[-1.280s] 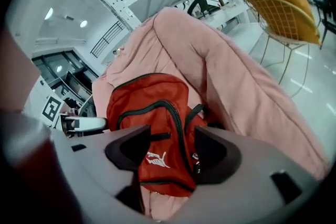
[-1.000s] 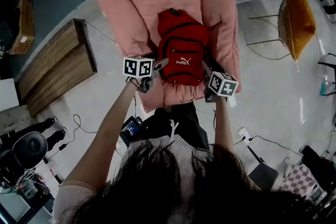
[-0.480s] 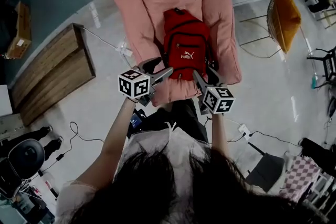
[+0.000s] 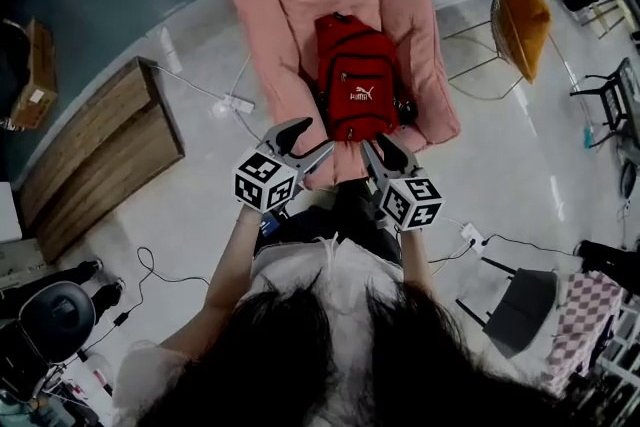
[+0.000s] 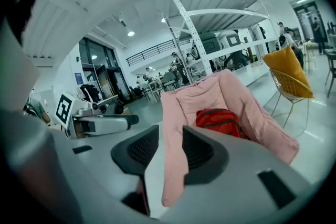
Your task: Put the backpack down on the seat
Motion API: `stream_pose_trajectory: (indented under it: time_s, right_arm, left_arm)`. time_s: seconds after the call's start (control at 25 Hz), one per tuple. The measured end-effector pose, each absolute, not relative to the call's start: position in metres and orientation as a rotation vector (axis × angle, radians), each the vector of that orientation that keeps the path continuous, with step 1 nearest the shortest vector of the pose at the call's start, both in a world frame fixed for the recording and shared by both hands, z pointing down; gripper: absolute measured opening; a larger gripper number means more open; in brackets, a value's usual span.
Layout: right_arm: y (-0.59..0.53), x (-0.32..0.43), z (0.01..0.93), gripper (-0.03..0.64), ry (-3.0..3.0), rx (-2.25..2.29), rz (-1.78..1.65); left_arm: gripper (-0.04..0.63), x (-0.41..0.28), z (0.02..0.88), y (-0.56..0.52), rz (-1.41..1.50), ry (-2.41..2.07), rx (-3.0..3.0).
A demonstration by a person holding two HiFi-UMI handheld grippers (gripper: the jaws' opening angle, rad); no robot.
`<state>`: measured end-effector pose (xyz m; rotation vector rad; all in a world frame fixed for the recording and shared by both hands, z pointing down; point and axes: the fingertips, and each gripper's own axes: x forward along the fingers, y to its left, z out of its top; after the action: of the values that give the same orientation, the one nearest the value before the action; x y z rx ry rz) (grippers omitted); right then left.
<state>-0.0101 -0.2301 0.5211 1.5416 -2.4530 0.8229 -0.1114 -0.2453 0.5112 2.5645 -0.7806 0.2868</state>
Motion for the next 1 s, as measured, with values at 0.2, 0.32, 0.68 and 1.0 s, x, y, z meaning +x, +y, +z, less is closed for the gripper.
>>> stream_pose_trajectory:
  time_s: [0.2, 0.32, 0.68, 1.0]
  right_arm:
    - [-0.208, -0.015, 0.510, 0.134, -2.442, 1.534, 0.788]
    - [-0.201, -0.014, 0.503, 0.121, -2.444, 1.516, 0.756]
    - [-0.176, -0.008, 0.495, 0.100, -2.462, 1.453, 0.713]
    - [-0.118, 0.033, 0.495, 0.098, -2.474, 1.454, 0.722]
  left_arm:
    - [0.195, -0.122, 0.507, -0.229, 0.304, -0.768, 2.594]
    - [0.154, -0.126, 0.507, -0.225, 0.277, -0.808, 2.580]
    - [0.127, -0.115, 0.494, -0.204, 0.220, -0.858, 2.571]
    - [0.127, -0.062, 0.477, -0.152, 0.139, -0.808, 2.558]
